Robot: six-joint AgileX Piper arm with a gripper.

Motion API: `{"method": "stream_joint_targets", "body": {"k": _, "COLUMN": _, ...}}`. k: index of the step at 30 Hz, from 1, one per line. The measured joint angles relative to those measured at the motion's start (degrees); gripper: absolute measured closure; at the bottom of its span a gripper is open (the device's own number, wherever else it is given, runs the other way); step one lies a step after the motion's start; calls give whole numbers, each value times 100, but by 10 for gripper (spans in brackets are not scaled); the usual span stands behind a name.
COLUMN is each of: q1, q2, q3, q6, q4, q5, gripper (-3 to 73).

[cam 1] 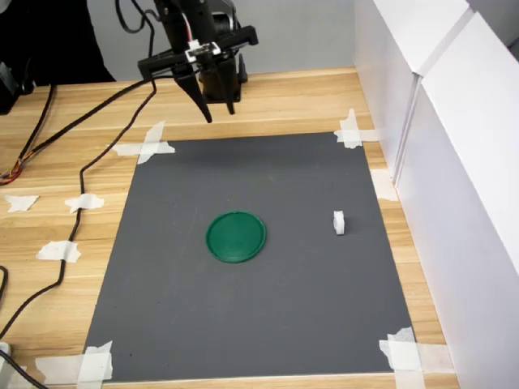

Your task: Grasp a white terminal and put it on the green lid.

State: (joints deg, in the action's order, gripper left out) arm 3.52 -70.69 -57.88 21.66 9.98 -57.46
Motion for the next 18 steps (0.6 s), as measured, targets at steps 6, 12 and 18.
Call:
{"method": "stream_joint_targets", "body": {"k": 6, "q1": 57, "q2": -93, "q3": 0, "q6": -571, "q4": 106, "q5": 341, "gripper": 11}}
{"method": "stream_joint_targets", "body": {"k": 12, "q1": 284, "q2": -357, "q3": -11, "q6": -758, "q4": 74, "q5": 440, "gripper": -16}}
{"method": "stream_joint_targets", "body": {"k": 18, "q1": 1073, "q2": -807, "q3": -11, "q6": -973, "q4": -131, "q5": 400, "gripper": -10}}
